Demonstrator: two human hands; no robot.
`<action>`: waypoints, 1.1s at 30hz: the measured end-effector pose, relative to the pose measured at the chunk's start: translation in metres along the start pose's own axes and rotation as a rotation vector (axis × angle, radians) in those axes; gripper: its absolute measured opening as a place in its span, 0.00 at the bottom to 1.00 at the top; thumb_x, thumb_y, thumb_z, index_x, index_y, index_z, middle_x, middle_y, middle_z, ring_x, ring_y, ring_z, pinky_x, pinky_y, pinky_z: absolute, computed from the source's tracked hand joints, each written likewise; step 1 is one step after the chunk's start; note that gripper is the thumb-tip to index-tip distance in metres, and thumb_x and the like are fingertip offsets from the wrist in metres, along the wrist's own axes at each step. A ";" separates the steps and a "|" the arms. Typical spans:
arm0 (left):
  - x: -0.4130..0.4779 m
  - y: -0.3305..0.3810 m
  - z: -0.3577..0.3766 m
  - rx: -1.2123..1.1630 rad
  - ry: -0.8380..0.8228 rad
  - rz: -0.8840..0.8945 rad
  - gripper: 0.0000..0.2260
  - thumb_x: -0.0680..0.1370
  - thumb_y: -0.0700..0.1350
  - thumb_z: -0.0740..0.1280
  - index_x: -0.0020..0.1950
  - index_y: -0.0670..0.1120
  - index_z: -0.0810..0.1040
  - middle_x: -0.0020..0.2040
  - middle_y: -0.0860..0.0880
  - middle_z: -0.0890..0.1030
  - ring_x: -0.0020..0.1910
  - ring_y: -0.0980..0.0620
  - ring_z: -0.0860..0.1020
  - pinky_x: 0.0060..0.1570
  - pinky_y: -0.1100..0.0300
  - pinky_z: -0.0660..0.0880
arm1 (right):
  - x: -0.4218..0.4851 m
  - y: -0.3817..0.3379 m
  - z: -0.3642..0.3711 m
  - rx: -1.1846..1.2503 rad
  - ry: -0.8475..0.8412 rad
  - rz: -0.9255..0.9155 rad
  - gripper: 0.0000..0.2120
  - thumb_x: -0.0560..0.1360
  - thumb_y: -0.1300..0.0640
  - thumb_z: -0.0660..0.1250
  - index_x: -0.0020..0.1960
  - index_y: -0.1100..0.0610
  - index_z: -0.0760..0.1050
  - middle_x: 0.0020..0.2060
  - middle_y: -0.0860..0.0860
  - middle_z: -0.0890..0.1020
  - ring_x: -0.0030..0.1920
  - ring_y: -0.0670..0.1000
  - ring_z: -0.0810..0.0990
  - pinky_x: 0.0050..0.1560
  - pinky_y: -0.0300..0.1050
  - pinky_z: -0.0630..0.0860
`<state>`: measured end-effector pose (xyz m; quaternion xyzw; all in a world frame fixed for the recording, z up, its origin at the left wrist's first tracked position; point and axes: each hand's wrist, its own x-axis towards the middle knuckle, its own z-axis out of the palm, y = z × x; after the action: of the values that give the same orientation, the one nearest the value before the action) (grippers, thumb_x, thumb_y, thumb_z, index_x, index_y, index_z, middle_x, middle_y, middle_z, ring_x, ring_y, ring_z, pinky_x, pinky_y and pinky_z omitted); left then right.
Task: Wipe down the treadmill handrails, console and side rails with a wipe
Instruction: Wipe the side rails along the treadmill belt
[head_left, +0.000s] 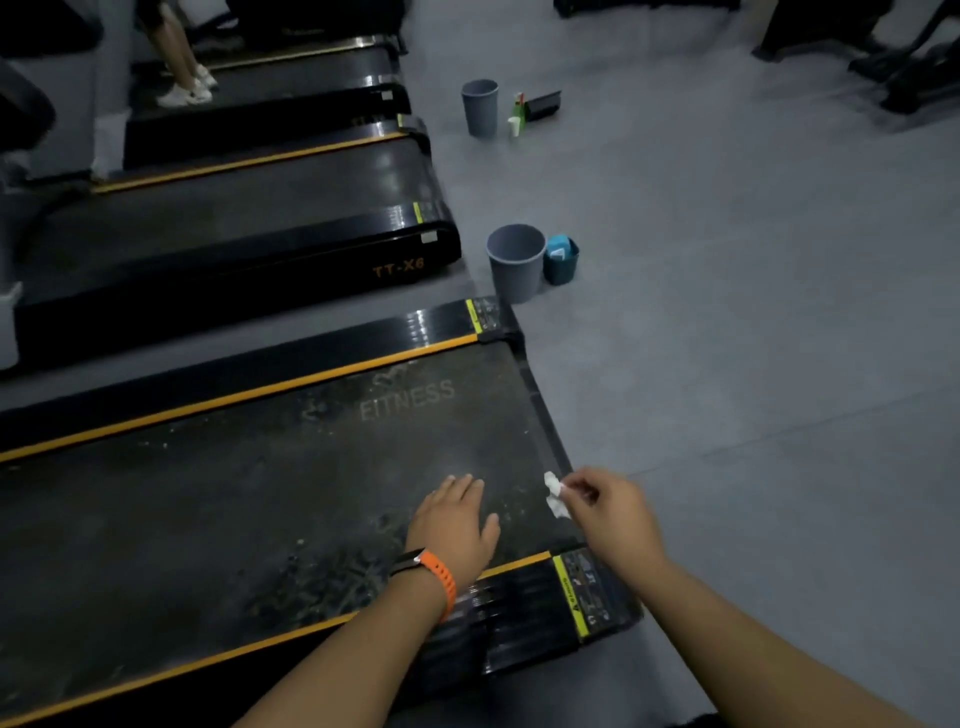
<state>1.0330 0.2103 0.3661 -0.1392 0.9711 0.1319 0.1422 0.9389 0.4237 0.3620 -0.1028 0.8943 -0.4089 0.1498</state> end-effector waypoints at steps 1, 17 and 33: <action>-0.005 0.019 -0.034 -0.003 0.003 0.009 0.28 0.85 0.59 0.55 0.83 0.48 0.59 0.83 0.50 0.60 0.82 0.48 0.56 0.80 0.51 0.56 | -0.002 -0.022 -0.031 -0.004 0.010 -0.003 0.10 0.77 0.42 0.71 0.39 0.43 0.79 0.36 0.42 0.82 0.39 0.43 0.81 0.38 0.47 0.76; 0.032 0.229 -0.280 -0.125 0.117 0.022 0.27 0.84 0.57 0.58 0.81 0.46 0.64 0.80 0.47 0.67 0.80 0.46 0.62 0.79 0.51 0.59 | 0.035 -0.127 -0.323 -0.114 0.048 -0.049 0.18 0.77 0.34 0.70 0.38 0.46 0.78 0.37 0.44 0.82 0.40 0.47 0.80 0.41 0.49 0.79; 0.276 0.194 -0.314 -0.253 0.107 -0.139 0.25 0.83 0.55 0.62 0.76 0.42 0.71 0.74 0.44 0.74 0.74 0.44 0.69 0.73 0.54 0.64 | 0.319 -0.160 -0.332 -0.166 -0.127 0.008 0.15 0.76 0.37 0.72 0.38 0.46 0.80 0.33 0.43 0.82 0.37 0.46 0.81 0.40 0.48 0.79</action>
<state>0.6440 0.2329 0.6123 -0.2299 0.9409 0.2352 0.0804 0.5333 0.4558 0.6312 -0.1370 0.9141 -0.3257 0.1988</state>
